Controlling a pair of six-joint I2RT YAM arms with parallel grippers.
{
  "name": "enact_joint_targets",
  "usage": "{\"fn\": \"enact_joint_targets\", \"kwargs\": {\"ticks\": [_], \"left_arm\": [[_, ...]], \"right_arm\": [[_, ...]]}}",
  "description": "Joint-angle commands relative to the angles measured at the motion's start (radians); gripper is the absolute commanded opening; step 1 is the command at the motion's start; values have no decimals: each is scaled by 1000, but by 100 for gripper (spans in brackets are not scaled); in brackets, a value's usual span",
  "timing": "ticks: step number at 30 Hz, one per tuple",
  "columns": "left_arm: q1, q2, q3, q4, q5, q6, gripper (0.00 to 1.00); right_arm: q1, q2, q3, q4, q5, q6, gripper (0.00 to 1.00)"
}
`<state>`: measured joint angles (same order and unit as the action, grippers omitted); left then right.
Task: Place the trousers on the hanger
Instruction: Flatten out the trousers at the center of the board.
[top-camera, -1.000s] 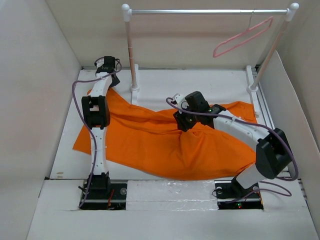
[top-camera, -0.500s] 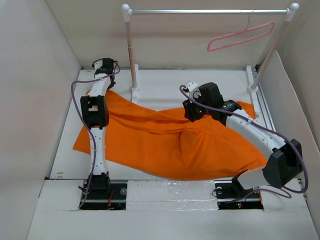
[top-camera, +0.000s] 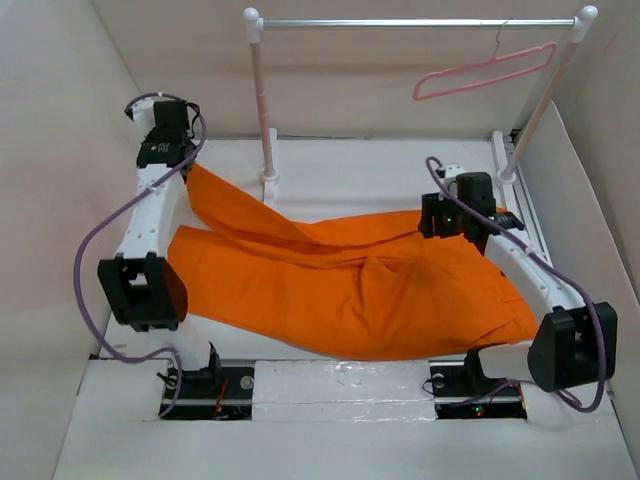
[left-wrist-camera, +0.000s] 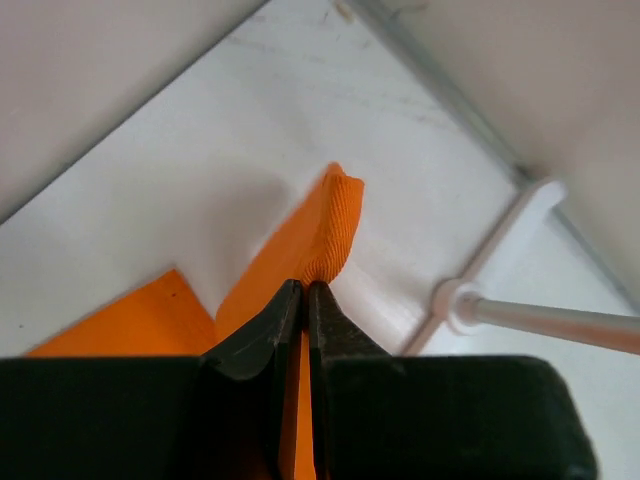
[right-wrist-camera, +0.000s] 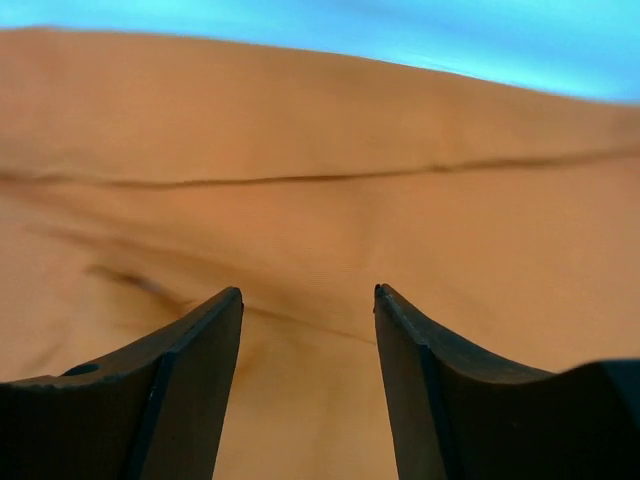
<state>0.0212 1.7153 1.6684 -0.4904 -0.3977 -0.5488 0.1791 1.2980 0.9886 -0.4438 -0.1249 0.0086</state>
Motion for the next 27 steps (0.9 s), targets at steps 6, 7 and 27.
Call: {"fn": "enact_joint_targets", "kwargs": {"ticks": [6,7,27], "left_arm": [[3,-103,-84,13,-32,-62,0],[3,-115,-79,10,-41,-62,0],[66,161,224,-43,-144,-57,0]], "right_arm": [[-343,144,-91,367,-186,290,68],[-363,168,-88,388,-188,315,68],[-420,609,257,407,-99,496,0]]}}
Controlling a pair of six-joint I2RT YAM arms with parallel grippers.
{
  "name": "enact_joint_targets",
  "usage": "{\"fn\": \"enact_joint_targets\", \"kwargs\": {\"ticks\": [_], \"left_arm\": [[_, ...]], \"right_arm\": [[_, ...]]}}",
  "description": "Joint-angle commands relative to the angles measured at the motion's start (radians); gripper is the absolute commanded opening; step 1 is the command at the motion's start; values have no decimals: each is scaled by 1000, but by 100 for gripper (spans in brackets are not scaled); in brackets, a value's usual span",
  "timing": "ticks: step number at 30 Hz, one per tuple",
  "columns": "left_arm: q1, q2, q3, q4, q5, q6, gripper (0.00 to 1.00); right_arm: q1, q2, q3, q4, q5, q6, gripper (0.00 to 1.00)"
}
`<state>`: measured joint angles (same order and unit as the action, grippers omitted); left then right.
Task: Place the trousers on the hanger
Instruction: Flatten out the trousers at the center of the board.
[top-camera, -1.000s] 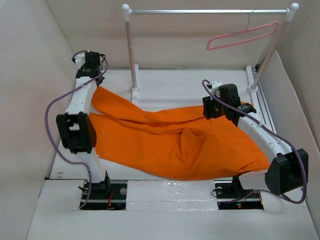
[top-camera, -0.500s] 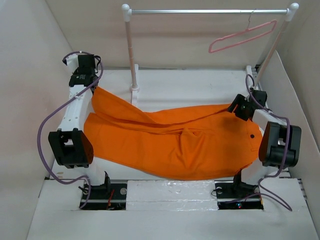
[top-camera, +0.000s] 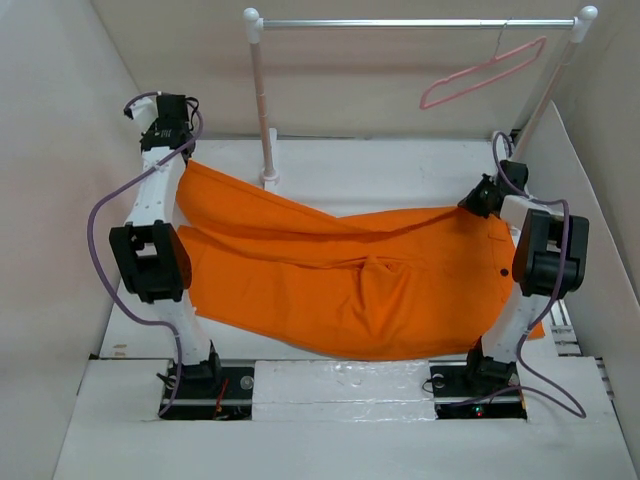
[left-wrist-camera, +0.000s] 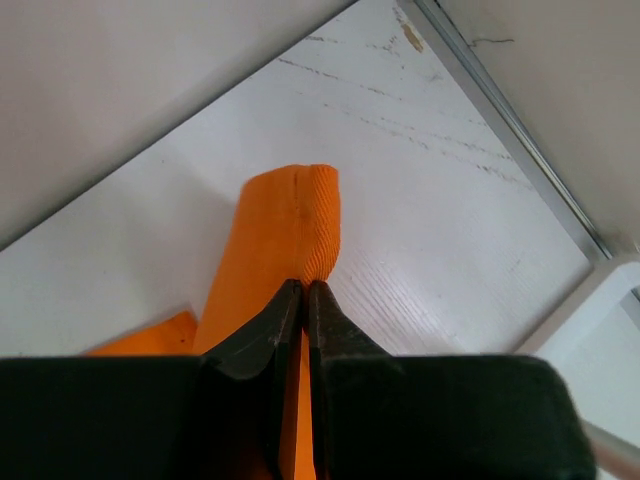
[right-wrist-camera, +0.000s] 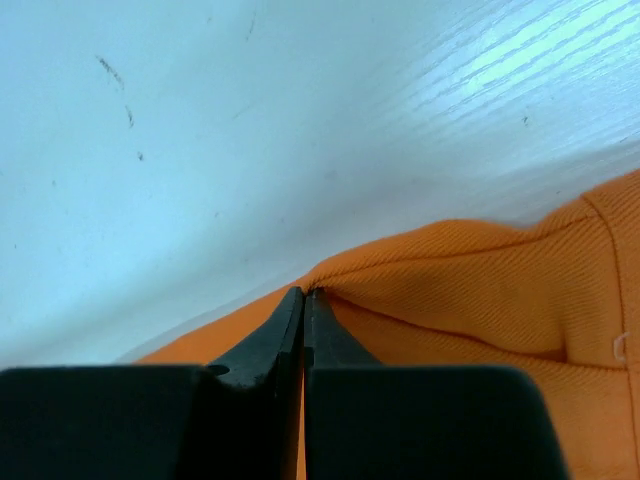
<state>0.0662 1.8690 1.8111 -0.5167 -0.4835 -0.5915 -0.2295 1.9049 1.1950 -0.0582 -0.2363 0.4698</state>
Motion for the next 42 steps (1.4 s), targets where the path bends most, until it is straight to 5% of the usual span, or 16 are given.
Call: {"fn": "enact_joint_targets", "kwargs": {"ticks": [1,9,11,14,15,16,18,22,23,24,26,27,32,34,38,42], "left_arm": [[21,22,93,-11,-63,-14,0],[57,188,293,-12,-75,-17,0],[57,228,306,4,-37,-2,0],[57,252,318,18,12,33,22],[57,257,323,20,41,50,45],[57,272,335,5,71,71,52],[44,289,387,-51,74,108,61],[21,162,241,-68,8,128,61],[11,118,97,-48,5,130,60],[11,63,14,-24,20,113,58],[11,-112,-268,76,98,99,56],[11,-166,-348,99,136,91,54],[11,-405,-747,156,403,19,51],[21,-444,-789,158,439,6,49],[21,-479,-709,127,376,24,37],[32,-490,-531,66,292,50,29]], "right_arm": [[-11,-3,51,35,12,41,0],[-11,78,161,43,-14,73,0],[-11,79,163,49,-12,79,9],[-2,53,164,49,0,75,31],[7,45,166,49,0,52,38],[7,25,173,38,-1,38,51],[47,-4,169,26,-21,-11,57],[130,-139,46,29,-38,-83,59],[151,-209,17,34,-38,-97,55],[206,-248,-17,35,-32,-121,47],[271,-321,-114,34,-12,-143,7],[307,-393,-148,35,-9,-163,0],[646,-480,-259,47,-101,-272,0],[766,-408,-209,-39,-158,-354,11],[1056,-242,-65,-88,-55,-427,24],[1162,-26,111,-74,-41,-437,41]]}}
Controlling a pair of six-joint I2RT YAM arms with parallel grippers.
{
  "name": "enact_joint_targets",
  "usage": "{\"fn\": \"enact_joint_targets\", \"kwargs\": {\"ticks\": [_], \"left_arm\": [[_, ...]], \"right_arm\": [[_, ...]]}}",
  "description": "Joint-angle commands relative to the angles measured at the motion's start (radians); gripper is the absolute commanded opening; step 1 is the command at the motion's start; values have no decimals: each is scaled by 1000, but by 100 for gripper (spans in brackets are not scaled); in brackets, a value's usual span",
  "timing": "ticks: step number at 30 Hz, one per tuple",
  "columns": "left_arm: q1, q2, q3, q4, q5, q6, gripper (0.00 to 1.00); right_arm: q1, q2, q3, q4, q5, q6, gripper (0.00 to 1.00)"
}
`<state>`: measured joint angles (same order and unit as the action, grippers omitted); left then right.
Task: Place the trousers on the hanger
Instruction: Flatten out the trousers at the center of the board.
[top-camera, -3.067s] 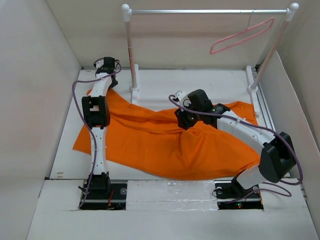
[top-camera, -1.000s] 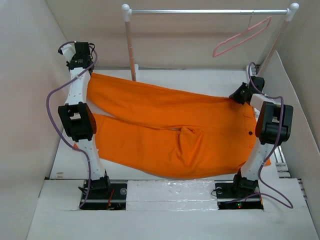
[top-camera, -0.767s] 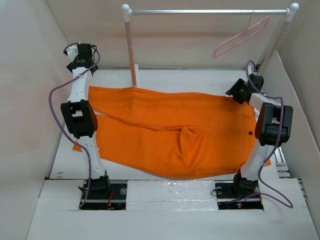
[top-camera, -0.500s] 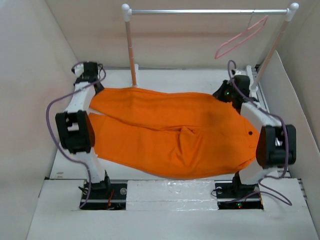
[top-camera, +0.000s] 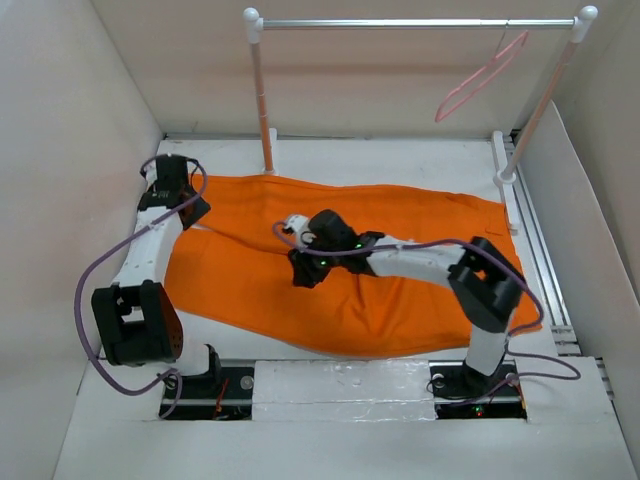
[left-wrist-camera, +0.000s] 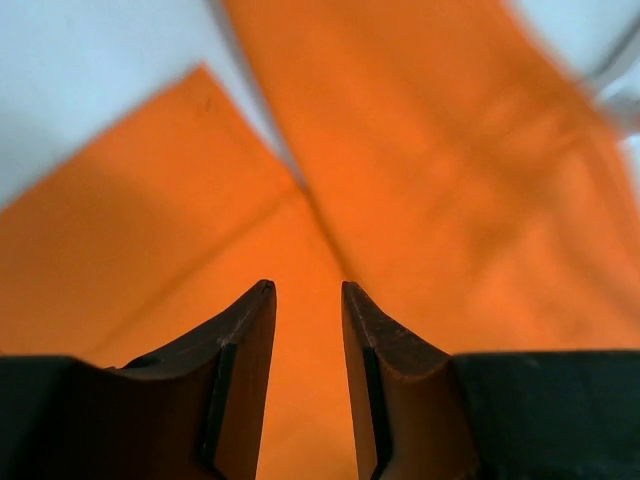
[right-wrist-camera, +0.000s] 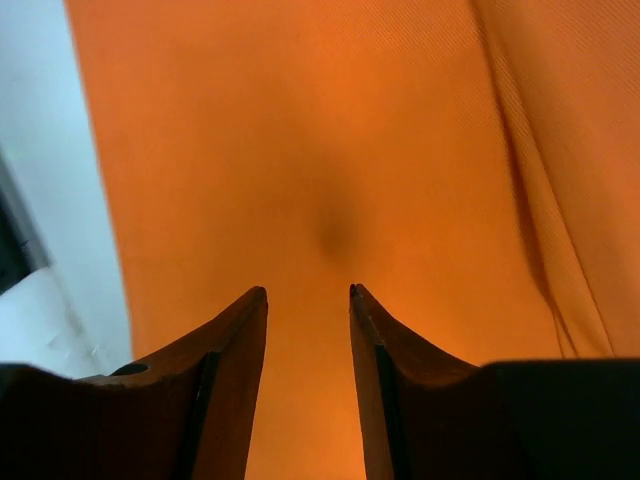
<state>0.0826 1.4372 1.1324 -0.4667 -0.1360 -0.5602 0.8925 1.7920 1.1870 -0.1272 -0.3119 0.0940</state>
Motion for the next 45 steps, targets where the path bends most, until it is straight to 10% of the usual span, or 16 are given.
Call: {"fn": "enact_joint_targets", "kwargs": {"ticks": [1,11,21,30,35,39,45], "left_arm": [[16,-63,186,1,-65,20,29],[40,-11,215,4,-89,0,32],[144,224,185,91,-44,-55,40],[209,592,485,57,131,-89,40],[209,718,520,48,108,-110,35],[209,758,579,51,98,-98,0],[200,628,577,-32,-13,-30,0]], "right_arm": [[58,130,172,-38,46,-65,45],[233,494,467,-101,88,-54,39],[304,314,261,-112,108,-111,44],[201,57,271,-160,66,-134,50],[158,-97,204,-157,83,-99,51],[114,-172,157,-163,88,-96,50],[46,-230,112,-178,71,-106,50]]}}
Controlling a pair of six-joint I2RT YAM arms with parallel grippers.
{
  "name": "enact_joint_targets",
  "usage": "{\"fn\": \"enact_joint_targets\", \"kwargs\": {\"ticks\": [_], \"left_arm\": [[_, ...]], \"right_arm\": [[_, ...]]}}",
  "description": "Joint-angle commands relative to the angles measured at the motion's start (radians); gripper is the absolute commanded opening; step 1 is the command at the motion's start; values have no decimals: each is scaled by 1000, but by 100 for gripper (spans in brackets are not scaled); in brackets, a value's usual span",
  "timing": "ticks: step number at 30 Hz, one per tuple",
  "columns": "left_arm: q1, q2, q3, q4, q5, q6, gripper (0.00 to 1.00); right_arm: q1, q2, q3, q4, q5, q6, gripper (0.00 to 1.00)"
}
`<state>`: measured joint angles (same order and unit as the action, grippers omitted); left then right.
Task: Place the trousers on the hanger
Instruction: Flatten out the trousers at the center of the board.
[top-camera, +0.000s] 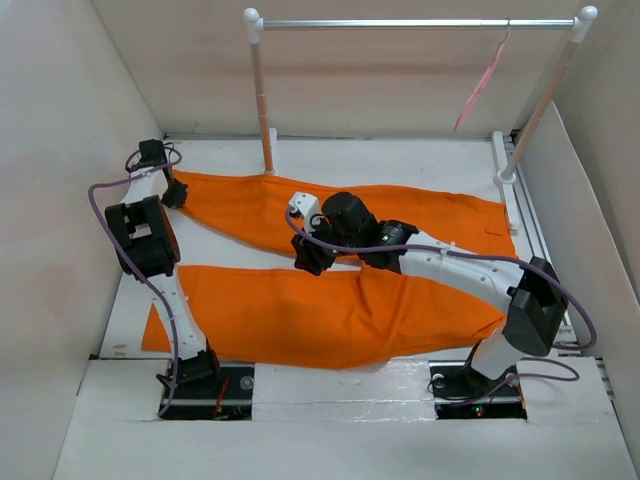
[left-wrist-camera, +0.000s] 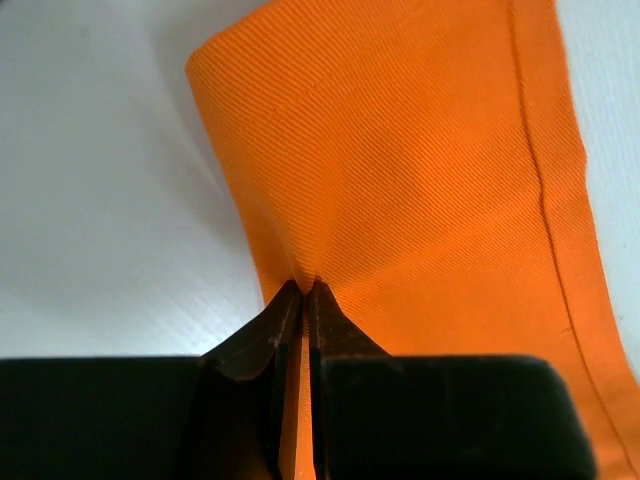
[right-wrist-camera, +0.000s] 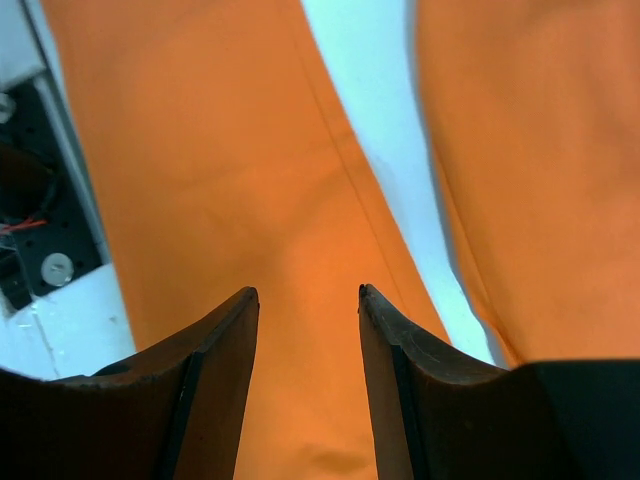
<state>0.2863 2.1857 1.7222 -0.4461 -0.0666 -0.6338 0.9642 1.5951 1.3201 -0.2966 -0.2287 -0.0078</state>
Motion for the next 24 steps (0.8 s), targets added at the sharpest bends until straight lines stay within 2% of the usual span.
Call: {"fn": "enact_joint_targets", "kwargs": {"ticks": [1,3,4,7,12,14,15,17,18,19,20,21,23,24], "left_arm": [[-4,-220,-47,-33,-97,58,0],[-4,-320,-134,-32,-134,71,0],[-4,-407,-153,-43,-147,71,0],[-33,-531,-196,-126,-228,77,0],[-35,-569,-152,-160,-188,117,0],[-22,-445,-66,-248,-177,129,8],[-22,-394,44,-291,-189,140,17],[-22,-226,146,-396,-219,148,28],[-22,-187,243,-422,-228,164,38],[-22,-140,275,-446,-243,166,44],[-22,-132,295,-448,-269,166,46],[-22,-133,303,-439,-277,164,52],[-35,-174,251,-376,-283,174,55],[-35,-188,232,-359,-285,175,56]], "right_arm": [[-48,-37,-27,-9,-18,-9,50],[-74,-44,-41,-4,-52,-17,50],[-88,-50,-44,-6,-61,-26,50],[-139,-52,-47,-1,-96,-55,50],[-243,-40,-38,11,-153,-77,50],[-268,-34,-21,5,-176,-84,51],[-291,-34,-16,-4,-176,-92,50],[-314,-37,-9,-27,-170,-96,51],[-324,-49,-12,-32,-158,-93,51],[-346,-58,-18,-32,-152,-90,51],[-358,-67,-31,-33,-141,-84,51],[-370,-87,-44,-33,-126,-78,50],[-419,-109,-73,-21,-84,-41,39],[-439,-118,-108,-10,-57,-12,28]]}}
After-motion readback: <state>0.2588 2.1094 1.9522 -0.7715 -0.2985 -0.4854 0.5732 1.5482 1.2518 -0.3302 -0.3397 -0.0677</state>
